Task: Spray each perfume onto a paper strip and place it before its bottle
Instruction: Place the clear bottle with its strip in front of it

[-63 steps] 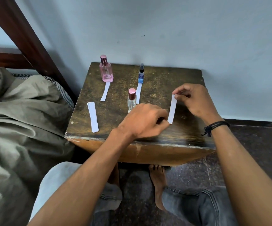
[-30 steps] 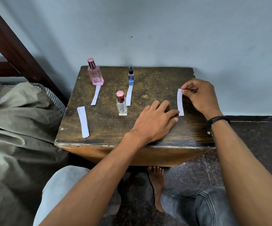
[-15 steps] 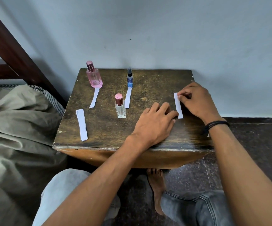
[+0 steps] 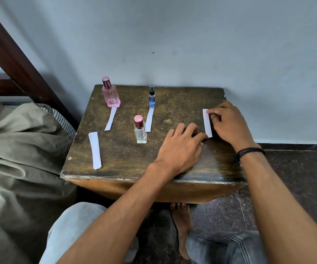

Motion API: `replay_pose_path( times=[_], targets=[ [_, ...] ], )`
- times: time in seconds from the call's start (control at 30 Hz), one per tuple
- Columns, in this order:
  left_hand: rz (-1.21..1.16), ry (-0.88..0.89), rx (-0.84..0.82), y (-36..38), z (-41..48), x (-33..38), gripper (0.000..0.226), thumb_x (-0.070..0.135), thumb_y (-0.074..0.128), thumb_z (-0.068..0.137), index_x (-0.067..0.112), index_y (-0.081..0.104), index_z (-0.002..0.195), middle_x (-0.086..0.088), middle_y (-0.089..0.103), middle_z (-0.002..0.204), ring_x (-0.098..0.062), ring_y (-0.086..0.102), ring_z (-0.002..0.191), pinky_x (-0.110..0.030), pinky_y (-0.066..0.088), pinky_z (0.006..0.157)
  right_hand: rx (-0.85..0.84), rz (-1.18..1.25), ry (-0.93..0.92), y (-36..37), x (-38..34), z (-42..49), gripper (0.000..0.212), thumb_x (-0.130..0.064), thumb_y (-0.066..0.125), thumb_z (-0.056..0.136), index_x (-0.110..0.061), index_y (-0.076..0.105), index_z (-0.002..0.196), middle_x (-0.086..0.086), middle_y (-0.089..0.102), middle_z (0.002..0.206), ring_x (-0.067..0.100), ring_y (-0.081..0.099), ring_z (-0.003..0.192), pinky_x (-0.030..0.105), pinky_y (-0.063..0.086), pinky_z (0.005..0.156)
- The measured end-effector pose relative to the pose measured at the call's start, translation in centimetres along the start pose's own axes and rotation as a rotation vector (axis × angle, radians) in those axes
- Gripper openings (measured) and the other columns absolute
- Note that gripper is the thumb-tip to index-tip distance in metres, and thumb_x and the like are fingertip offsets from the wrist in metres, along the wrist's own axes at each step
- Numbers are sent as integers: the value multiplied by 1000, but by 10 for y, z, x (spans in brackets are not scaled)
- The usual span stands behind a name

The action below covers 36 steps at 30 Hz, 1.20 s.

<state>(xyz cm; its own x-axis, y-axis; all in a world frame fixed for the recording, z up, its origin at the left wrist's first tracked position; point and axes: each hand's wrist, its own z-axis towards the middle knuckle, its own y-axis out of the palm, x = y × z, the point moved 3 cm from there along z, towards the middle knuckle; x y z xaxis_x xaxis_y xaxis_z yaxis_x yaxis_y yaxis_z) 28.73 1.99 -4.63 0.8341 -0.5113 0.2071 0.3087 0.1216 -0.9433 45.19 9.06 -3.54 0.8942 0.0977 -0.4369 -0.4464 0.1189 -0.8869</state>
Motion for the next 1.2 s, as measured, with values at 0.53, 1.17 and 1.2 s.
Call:
replay_pose_path(
  times=[0.53, 1.17, 1.2],
  targets=[
    [-15, -45, 9, 3, 5, -1, 35, 36, 43, 100, 26, 59, 130, 0, 53, 122, -25, 49, 104, -42, 48, 84, -30, -23, -3, 5, -1, 0, 40, -4, 43, 103, -17, 67, 132, 9, 52, 122, 30, 45, 116, 36, 44, 93],
    [-84, -77, -11, -1, 6, -2, 35, 36, 42, 102, 26, 61, 129, 1, 54, 120, -24, 49, 107, -41, 48, 90, -29, 6, 4, 4, -2, 0, 39, -10, 43, 105, -21, 65, 135, 5, 54, 123, 26, 46, 115, 28, 40, 88],
    [-93, -83, -12, -2, 7, -2, 34, 36, 42, 102, 26, 61, 129, 1, 55, 120, -23, 49, 107, -42, 48, 90, -25, 18, 5, 4, -1, 0, 39, -10, 43, 105, -20, 65, 135, 5, 55, 122, 26, 47, 115, 28, 40, 88]
  ],
)
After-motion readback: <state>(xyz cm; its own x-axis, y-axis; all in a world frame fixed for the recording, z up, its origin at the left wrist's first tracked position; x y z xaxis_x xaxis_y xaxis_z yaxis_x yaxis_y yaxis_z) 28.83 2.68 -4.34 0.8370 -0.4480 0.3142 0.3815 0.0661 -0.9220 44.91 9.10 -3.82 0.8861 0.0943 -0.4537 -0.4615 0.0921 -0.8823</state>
